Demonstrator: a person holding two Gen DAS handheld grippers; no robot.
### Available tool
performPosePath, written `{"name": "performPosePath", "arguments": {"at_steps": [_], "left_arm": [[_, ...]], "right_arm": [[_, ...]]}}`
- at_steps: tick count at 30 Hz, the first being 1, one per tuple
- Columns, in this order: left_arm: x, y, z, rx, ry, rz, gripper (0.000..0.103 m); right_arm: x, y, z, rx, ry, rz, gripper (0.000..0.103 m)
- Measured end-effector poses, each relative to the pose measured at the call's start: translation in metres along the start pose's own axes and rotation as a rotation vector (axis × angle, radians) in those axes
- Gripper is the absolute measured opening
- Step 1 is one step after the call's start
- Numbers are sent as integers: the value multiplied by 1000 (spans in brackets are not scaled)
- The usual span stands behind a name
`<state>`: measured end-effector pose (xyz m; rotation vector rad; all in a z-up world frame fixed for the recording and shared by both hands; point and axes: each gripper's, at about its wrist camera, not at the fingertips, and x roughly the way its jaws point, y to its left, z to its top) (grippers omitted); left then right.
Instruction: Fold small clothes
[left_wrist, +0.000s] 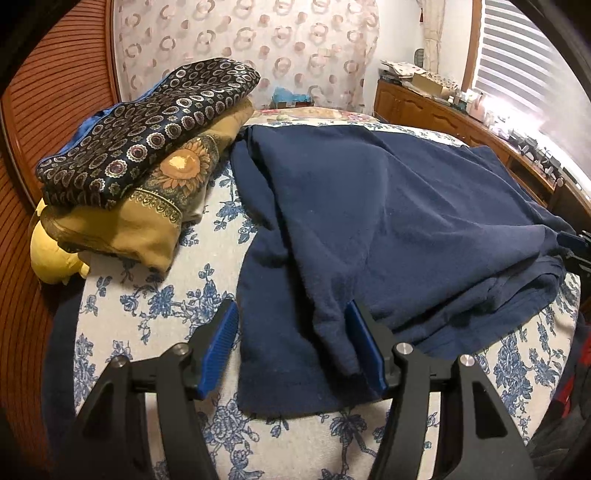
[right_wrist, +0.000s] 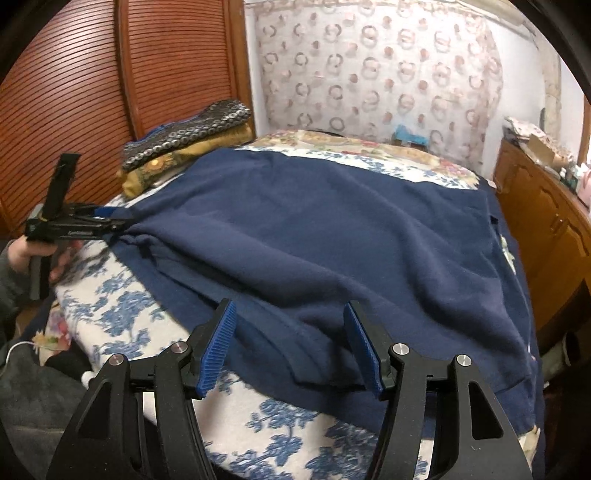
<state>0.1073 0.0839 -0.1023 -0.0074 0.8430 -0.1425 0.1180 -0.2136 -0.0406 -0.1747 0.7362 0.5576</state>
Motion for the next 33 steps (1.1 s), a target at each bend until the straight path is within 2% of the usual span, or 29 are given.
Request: {"name": "performPosePath", "arguments": {"at_steps": [2,3,6,10,13,15,17,21,25,27,30,32,33], "left_arm": [[0,0,0,-1,-2,0,61],[0,0,0,-1,-3,-1,61],[0,0,-1,-1,-4,-2,61],[0,0,-1,-2,-4,-6,61],[0,0,-1,-2,-4,-6,61],[0,0,-1,-2,-4,-6,61],[0,0,-1,-1,-3,-5,61],[0,1,1,-9,10,-3,61],[0,1,3,-42,13,-21,61],[0,-1,3,-53,2,-39,47],[0,-2,4,-69,2,-73,22],[0,-4,6,-76,9,-100,10],[-3,-5,7,-77,-2,-110,9]], "right_arm": [[1,3,-2,7,15,42,59],[1,5,-3,7,22,57,49],[7,13,-3,-25,44,66,41],[20,15,-2,-45,65,19,39],[31,11,-4,-49,96,-26,31],[34,10,-7,-37,106,-19,5],[29,12,-7,-36,94,16,1],[10,19,-8,-42,65,80,0],[-1,19,-9,-42,50,62,0],[-3,17,-8,-35,42,52,0],[-7,13,-7,-17,14,38,0],[-10,9,-8,-5,1,33,0],[-11,7,-8,0,-4,28,0]]}}
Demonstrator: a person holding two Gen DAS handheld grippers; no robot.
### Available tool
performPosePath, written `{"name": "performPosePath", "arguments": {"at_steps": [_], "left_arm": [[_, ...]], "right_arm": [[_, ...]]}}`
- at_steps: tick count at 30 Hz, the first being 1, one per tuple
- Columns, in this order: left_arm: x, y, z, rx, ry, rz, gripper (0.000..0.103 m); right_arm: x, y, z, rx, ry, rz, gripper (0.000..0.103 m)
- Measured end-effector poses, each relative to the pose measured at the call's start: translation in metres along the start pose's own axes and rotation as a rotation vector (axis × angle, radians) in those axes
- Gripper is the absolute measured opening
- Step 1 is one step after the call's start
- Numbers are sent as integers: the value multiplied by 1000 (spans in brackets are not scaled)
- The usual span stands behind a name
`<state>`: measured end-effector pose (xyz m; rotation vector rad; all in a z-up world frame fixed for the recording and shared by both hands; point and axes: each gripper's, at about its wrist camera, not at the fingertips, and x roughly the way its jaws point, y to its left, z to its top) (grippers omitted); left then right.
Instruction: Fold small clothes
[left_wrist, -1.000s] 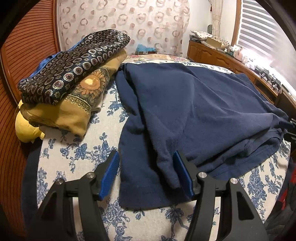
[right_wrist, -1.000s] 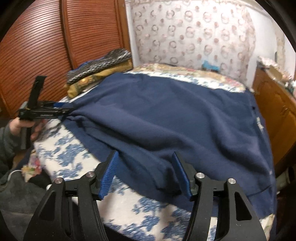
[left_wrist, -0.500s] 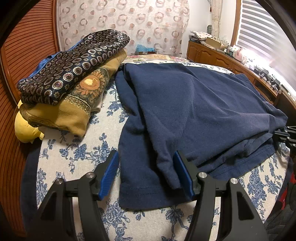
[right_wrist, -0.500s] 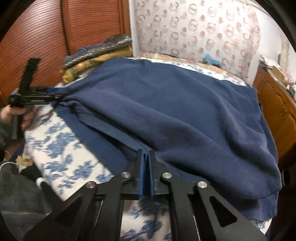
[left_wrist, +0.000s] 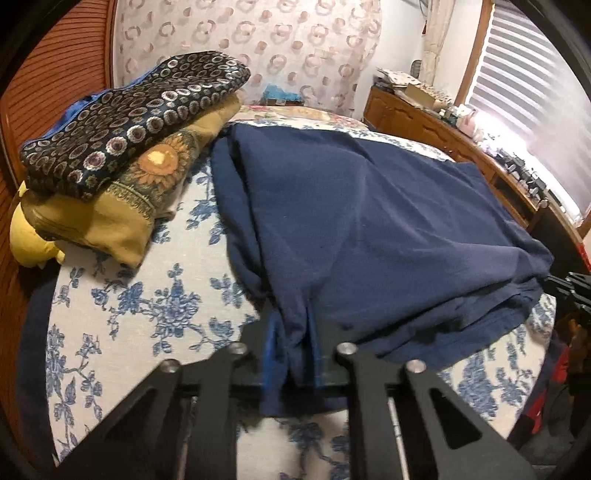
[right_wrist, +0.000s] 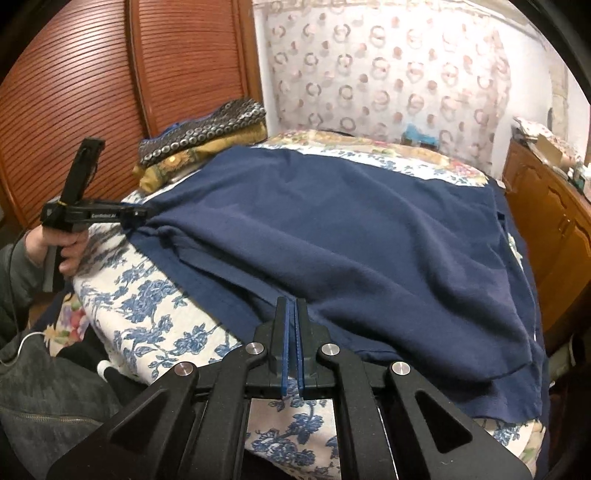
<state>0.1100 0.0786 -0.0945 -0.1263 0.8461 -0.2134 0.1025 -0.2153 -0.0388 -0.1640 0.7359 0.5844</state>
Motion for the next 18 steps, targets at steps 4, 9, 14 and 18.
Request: {"name": "performPosePath", "arguments": {"at_steps": [4,9,14,18], "left_arm": [[-22,-14,16,-16,-77,-82,6],[-38,-67,56,66,-124,-196,6],[-35,-153,96,214,-121,-318,6],[-26,-228,122,331,-114,-398,6]], "right_arm": [[-3,-10,-5,25,-8,-19,0],[-14,-31,-10,71,-27,-60,0],[-34,-60,-19,138,-61,-117,0],[-50,-86,-33,198,-76,-156,0]]}}
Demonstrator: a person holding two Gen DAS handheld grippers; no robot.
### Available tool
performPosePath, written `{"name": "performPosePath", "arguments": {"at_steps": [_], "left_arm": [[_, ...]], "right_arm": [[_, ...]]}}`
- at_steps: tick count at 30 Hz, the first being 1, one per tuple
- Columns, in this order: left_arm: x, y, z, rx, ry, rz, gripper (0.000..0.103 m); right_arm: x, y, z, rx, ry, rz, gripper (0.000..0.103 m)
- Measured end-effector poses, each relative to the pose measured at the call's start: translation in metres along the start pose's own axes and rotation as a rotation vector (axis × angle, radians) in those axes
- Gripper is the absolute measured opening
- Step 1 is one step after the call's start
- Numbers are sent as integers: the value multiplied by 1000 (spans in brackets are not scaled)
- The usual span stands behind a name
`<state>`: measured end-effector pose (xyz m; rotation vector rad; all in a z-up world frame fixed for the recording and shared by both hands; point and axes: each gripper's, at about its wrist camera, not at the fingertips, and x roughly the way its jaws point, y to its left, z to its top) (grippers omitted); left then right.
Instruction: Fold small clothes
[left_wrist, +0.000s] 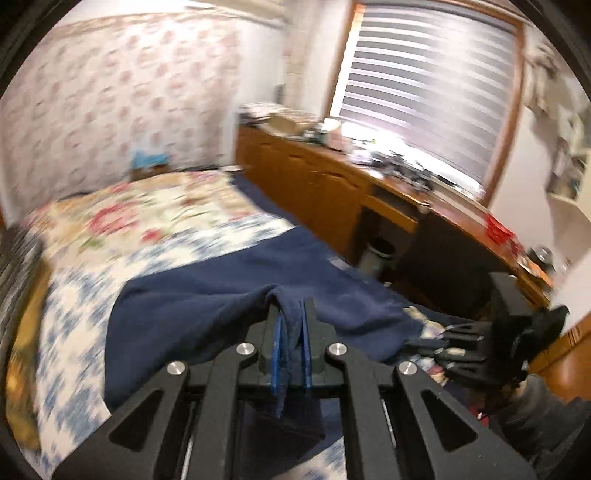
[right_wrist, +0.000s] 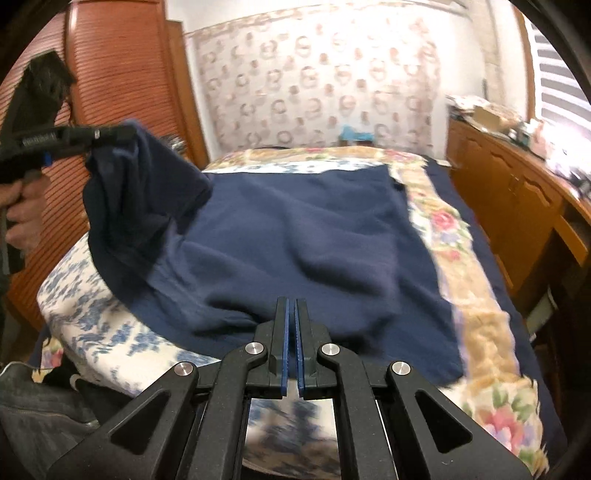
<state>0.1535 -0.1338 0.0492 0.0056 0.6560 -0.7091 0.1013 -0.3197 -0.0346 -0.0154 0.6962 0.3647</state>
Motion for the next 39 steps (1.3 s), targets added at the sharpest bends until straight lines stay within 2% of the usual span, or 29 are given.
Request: {"name": "performPosePath", "arguments": {"at_steps": [6,9,12,13,16,22,28,32,39], "left_arm": [[39,-63,43,105,36,-70,6],[56,-83,49,152,60,-39,9],[59,-83,46,173,67,-57,22],[61,-84,44,179,72,-48,31],[55,-79,39,195,67,-27,41],[44,-27,20,127,75,31,52],[41,32,-15,62,108,119,55],[36,63,-38,45,120,184,55],[24,108,-72,-5,141,251,55]], "right_arm": [[-16,-31,-12,55,-9,-40,0],[-20,-38,-16,70,-11,-47,0],[-20,-42,-18,71,-5,-50,0],[-19,-42,-18,71,-3,-51,0],[-16,-45,-16,70,0,-55,0],[-10,-39,-2,54,-8,-50,0],[10,-24,26,5,-13,-18,7],[34,-3,47,-34,-7,31,28],[87,54,79,-152,46,126,36]]}}
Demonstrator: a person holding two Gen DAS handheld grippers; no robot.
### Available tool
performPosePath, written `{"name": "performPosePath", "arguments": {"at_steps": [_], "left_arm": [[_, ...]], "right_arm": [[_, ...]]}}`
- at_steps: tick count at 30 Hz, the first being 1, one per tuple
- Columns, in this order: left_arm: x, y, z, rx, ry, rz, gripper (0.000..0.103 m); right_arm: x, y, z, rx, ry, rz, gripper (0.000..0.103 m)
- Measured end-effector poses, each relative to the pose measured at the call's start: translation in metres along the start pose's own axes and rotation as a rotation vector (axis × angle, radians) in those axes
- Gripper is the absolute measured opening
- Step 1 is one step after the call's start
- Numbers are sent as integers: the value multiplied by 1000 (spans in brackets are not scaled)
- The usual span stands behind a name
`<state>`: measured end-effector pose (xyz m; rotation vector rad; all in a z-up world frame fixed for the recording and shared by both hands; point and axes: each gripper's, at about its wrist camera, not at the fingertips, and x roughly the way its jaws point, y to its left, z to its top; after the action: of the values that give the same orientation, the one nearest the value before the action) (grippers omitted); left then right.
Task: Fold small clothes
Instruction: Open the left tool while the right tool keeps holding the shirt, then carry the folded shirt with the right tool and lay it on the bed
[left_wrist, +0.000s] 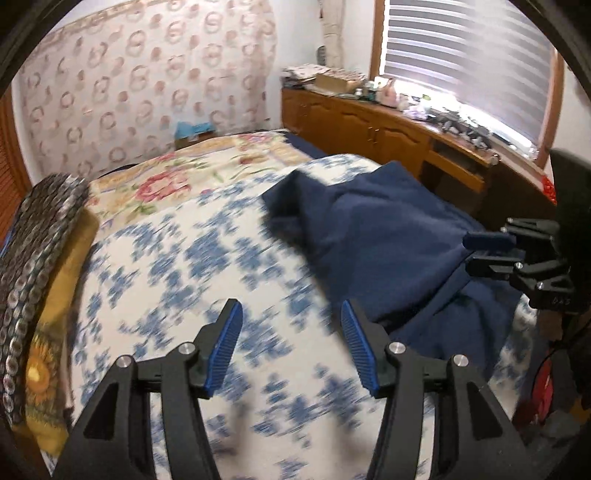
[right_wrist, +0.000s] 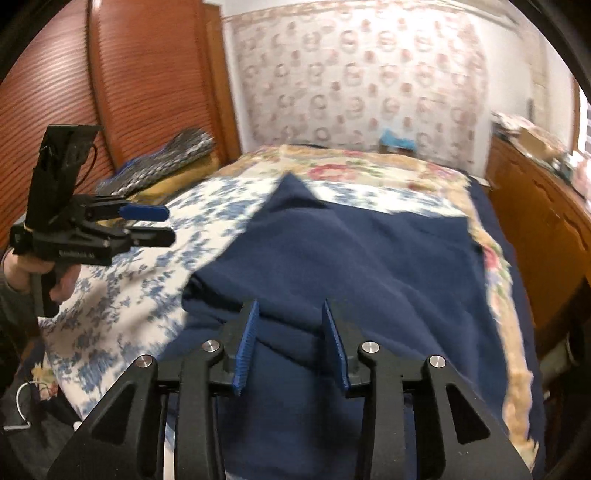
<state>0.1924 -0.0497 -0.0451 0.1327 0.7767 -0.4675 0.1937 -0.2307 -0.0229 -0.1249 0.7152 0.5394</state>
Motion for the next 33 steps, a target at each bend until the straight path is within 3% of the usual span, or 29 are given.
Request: {"name": "performPosePath", "arguments": {"at_steps": [4,8,14,17,19,20,21,23,29,33], "left_arm": [[-4,22,-17,-31,4,5,55],[-10,40,-31,-72,-4,2,55],[-21,58,-39,-99,-23,0,55],[-21,61,-40,-97,-24,3,55],[-19,62,-40,-95,-21,-2,55],[-19,62,-40,-93,-21,-4,55],[-17,61,-39,-92,-19,-7,55],[-15,59,-38,-87,-17,-16,55],[-8,47,-30,-62,-13,-45,55],[-3,35,-24,-36,-7,-64,55]], "right_arm": [[32,32,14,-67,46,50,40],[60,60,21,-146,96,73,54],[91,82,16,-230,187,35,56],[98,78,13,-214,219,21,56],[96,74,13,-197,217,33,49],[95,70,14,-186,217,25,29],[94,67,17,-174,217,28,17],[88,58,20,-136,207,61,8],[48,27,47,-88,85,47,7],[20,-18,77,-25,7,1,7]]}}
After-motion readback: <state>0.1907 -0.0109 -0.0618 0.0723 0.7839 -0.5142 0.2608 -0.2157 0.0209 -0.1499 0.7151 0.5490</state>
